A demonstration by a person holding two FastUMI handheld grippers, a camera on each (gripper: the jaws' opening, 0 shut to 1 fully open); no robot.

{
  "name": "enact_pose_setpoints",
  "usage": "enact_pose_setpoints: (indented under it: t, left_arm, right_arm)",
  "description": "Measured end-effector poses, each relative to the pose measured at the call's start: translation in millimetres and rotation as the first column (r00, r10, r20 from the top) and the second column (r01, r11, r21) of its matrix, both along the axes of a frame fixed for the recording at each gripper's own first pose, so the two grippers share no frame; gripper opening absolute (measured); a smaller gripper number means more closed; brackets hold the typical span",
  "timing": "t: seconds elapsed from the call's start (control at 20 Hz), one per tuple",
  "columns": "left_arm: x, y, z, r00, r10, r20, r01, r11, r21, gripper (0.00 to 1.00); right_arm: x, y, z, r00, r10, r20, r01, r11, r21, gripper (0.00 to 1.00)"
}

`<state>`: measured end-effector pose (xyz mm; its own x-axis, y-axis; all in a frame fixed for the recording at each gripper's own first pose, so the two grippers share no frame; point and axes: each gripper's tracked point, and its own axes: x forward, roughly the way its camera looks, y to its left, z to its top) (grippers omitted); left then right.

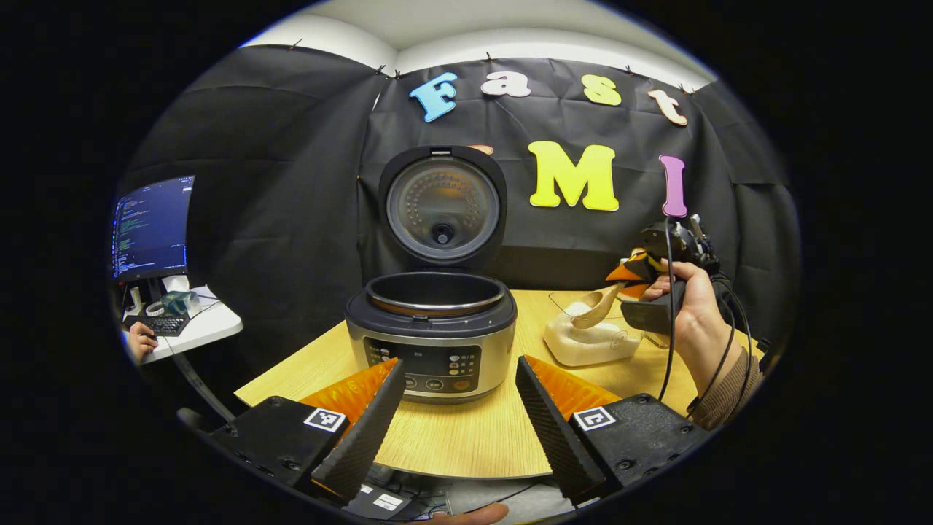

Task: Close the left gripper, press the button to open the rice cooker; take a wooden spoon from the chopstick holder with the right hand, scoop a spoonful of rice and pour it into the rice cooker, then put the wooden spoon back into the chopstick holder.

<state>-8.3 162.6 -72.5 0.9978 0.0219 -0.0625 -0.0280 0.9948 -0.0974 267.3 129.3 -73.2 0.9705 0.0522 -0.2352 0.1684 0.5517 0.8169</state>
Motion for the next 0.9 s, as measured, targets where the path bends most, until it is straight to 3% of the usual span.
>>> enact_pose_setpoints:
  t: [0.25,0.4,0.6,0.9]
  left_arm:
    - [-2,-5,4,1.0,-0.003,0.009,0.003,1.0,0.006,0.97]
    - [-4,-6,3,1.0,0.0,0.007,0.0,1.0,0.0,1.0]
    - [-8,0,0,1.0,0.005,0.008,-0.005,1.0,-0.006,0.97]
    - [-20,14,-7,1.0,0.018,0.005,-0.018,1.0,-0.014,0.97]
  right_arm:
    - [-16,-48,19,0.994,-0.103,0.042,0.098,0.99,0.105,0.05]
    - [-25,-56,28,0.992,-0.112,0.061,0.103,0.985,0.137,0.05]
    - [-37,-36,53,0.992,-0.086,0.097,0.07,0.986,0.153,0.04]
    - [-43,31,101,0.983,0.011,0.181,-0.018,0.999,0.041,0.04]
